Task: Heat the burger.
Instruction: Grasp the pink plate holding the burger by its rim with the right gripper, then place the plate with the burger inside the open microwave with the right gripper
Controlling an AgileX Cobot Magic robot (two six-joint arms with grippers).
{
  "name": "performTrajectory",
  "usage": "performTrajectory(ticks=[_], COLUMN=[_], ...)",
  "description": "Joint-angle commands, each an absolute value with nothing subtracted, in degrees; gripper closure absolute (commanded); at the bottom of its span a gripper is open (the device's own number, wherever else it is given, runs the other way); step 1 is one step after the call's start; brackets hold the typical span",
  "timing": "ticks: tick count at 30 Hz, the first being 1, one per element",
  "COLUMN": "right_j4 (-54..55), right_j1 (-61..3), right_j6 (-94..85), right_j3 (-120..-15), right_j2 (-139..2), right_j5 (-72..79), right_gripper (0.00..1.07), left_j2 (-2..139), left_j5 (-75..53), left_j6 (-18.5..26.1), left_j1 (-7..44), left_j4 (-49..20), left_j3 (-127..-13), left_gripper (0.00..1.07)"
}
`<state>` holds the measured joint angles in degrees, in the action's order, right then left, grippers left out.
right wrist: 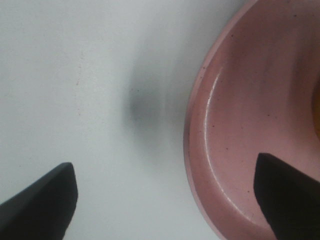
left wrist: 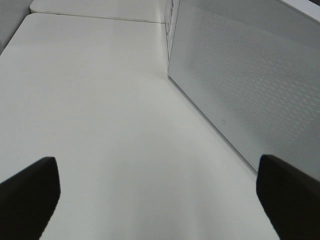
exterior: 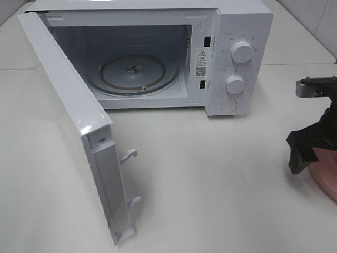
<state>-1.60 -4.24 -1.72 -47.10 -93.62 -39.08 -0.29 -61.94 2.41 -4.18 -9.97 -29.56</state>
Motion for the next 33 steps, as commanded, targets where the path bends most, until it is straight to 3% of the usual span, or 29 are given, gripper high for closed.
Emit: performTrajectory(ticks=[1, 10, 16, 17, 19, 20, 21, 22, 24, 25, 27, 33], right_j4=[-1.49, -4.41, -7.39, -7.91, -7.96, -8.31, -8.31, -8.37, -8.37, -8.42, -8.54, -8.77], right_j1=[-3.95, -3.95, -3.95, -3.95, -3.95, -3.95, -3.95, -3.95, -3.95, -3.95, -3.95, -3.95], right_j6=[-1.95, -0.46, 2.35, 3.09, 3.15, 3.15, 3.15, 3.15, 3.15, 3.15, 2.98, 3.61], right_j3=[-47.27, -47.27, -47.27, -47.27, -47.27, -47.27, -47.27, -47.27, -47.27, -47.27, -47.27, -47.27], right_j2=[-97.86, -102.22, -103.19, -103.19, -103.19, -103.19, -103.19, -103.19, -103.19, -103.19, -103.19, -103.19], right_j5=[-36.10, -33.29, -33.35, -33.35, -33.29, -33.29, -33.29, -33.29, -33.29, -33.29, -33.29, -33.29], right_gripper=[0.26, 0.31, 0.49, 0.59, 0.63, 0.76, 0.76, 0.89, 0.93, 1.02, 1.07, 1.07], left_j2=[-1.15, -1.15, -1.15, -1.15, -1.15, -1.15, -1.15, -1.15, -1.15, -1.15, -1.15, -1.15], left_j5=[-61.08, -61.08, -61.08, -61.08, -61.08, -61.08, -61.08, -61.08, -61.08, -61.08, -61.08, -61.08], left_j6=[2.29, 2.29, 2.29, 2.29, 2.29, 2.29, 2.29, 2.29, 2.29, 2.29, 2.29, 2.29], left_j1=[-4.30, -4.30, -4.30, -4.30, -4.30, -4.30, -4.30, -4.30, -4.30, -4.30, -4.30, -4.30], left_j4=[-10.08, -10.08, -10.08, -10.08, -10.08, -10.08, -10.08, -10.08, -10.08, -10.08, -10.08, -10.08], left_j3=[-29.56, -29.56, -29.56, -29.56, -29.56, -29.56, -29.56, -29.56, -29.56, -29.56, -29.56, -29.56], left_gripper=[0.07, 0.07, 0.07, 0.07, 0.07, 0.07, 0.07, 0.07, 0.07, 0.07, 0.07, 0.07])
